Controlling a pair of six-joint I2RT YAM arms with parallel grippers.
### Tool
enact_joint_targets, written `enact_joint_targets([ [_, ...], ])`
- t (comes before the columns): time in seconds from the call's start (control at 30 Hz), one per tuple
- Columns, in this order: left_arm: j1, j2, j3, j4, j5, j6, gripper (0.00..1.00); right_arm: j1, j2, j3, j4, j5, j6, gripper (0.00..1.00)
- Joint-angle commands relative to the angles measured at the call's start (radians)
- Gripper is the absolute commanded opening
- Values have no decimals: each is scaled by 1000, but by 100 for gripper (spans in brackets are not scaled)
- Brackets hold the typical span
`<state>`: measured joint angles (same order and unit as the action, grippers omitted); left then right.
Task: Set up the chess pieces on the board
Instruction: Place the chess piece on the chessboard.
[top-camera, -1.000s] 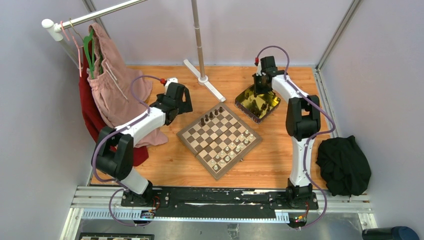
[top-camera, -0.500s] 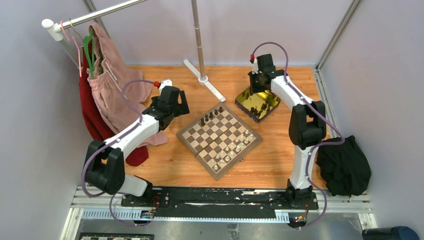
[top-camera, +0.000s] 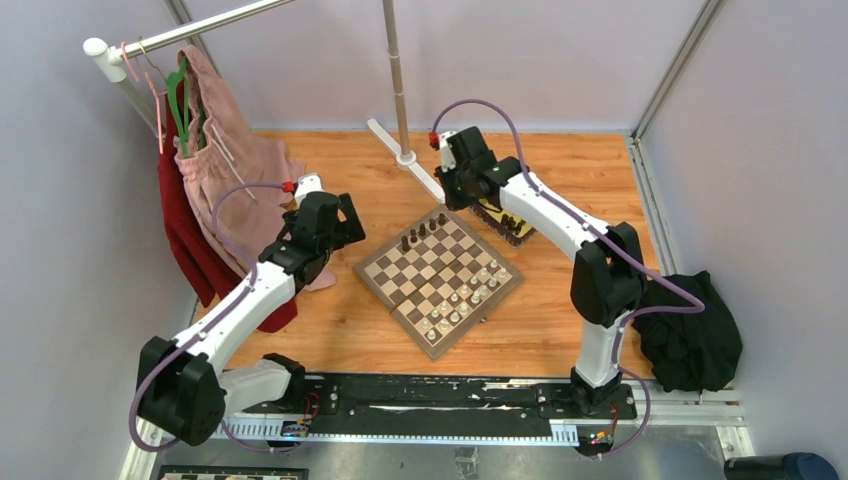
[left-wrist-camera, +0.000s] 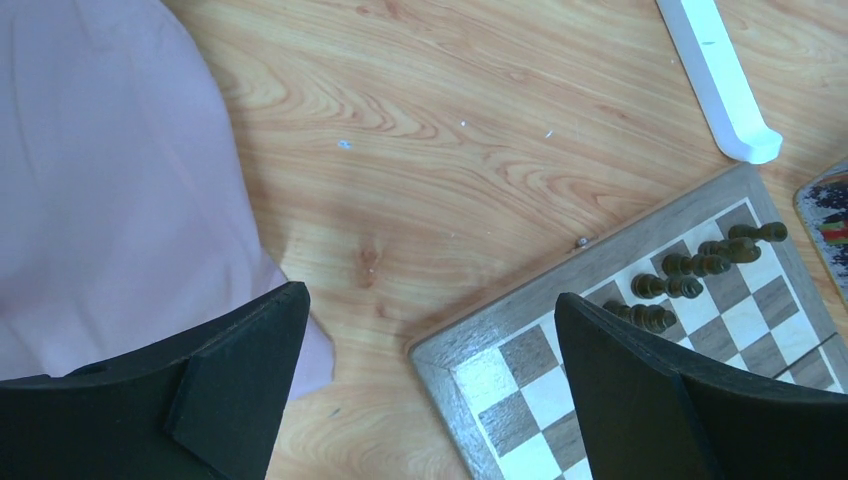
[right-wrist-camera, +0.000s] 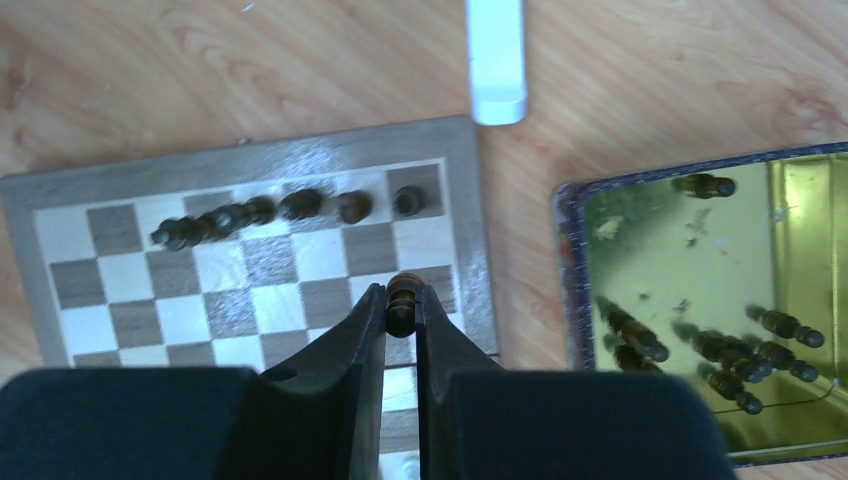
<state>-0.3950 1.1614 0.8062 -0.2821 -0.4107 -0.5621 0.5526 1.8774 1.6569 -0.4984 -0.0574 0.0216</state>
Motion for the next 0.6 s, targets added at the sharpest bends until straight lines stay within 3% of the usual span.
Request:
enact_joint_targets([
  [0.0, 1, -79, -45, -34, -24, -49, 100, 99, -56, -44, -49, 56, -42, 0],
  [0.57, -33, -275, -107, -141, -115, -116, 100, 371, -34, -46, -64, 98, -45, 0],
])
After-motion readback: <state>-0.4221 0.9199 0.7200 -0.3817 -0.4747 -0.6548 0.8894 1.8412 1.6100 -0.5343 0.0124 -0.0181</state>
